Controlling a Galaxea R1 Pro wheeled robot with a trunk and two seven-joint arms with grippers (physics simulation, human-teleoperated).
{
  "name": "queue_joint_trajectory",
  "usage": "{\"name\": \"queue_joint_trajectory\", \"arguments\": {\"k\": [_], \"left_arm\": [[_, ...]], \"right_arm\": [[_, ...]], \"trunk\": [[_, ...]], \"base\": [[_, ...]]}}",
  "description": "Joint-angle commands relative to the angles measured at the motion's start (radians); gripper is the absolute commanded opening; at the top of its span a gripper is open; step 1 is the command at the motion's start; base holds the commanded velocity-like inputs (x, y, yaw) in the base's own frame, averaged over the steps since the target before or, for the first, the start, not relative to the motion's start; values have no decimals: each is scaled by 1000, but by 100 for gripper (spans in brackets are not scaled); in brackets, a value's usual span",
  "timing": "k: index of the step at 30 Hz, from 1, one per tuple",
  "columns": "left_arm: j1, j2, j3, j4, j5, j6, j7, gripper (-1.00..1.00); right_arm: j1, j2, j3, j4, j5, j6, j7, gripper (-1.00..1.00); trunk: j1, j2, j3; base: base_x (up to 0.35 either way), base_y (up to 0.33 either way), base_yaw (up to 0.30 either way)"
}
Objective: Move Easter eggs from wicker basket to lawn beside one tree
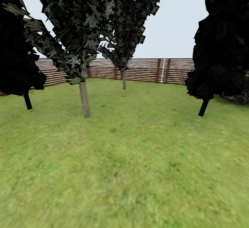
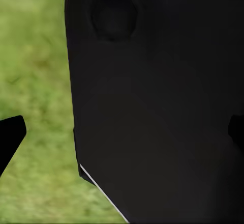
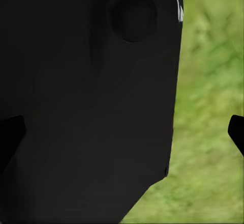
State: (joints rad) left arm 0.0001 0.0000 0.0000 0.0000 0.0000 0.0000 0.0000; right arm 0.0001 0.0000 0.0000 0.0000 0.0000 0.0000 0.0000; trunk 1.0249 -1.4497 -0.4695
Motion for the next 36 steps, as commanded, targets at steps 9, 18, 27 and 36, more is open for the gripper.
{"name": "queue_joint_trajectory", "arguments": {"k": [9, 18, 27, 36], "left_arm": [[10, 24, 2, -1, 5, -2, 0, 100], [9, 29, 1, -49, 12, -19, -11, 100], [9, -17, 3, -176, 13, -9, -10, 100], [9, -24, 6, -176, 14, -18, -9, 100]], "right_arm": [[-24, 0, 4, 1, 3, -5, 1, 100], [-58, 1, 3, -3, 0, -56, 6, 100], [-59, 0, 9, -2, 8, -247, 5, 100], [-60, 2, 11, -1, 10, -248, 0, 100]], "trunk": [[0, 0, 0], [0, 0, 0], [0, 0, 0], [0, 0, 0]], "base": [[0, 0, 0], [0, 0, 0], [0, 0, 0], [0, 0, 0]]}}
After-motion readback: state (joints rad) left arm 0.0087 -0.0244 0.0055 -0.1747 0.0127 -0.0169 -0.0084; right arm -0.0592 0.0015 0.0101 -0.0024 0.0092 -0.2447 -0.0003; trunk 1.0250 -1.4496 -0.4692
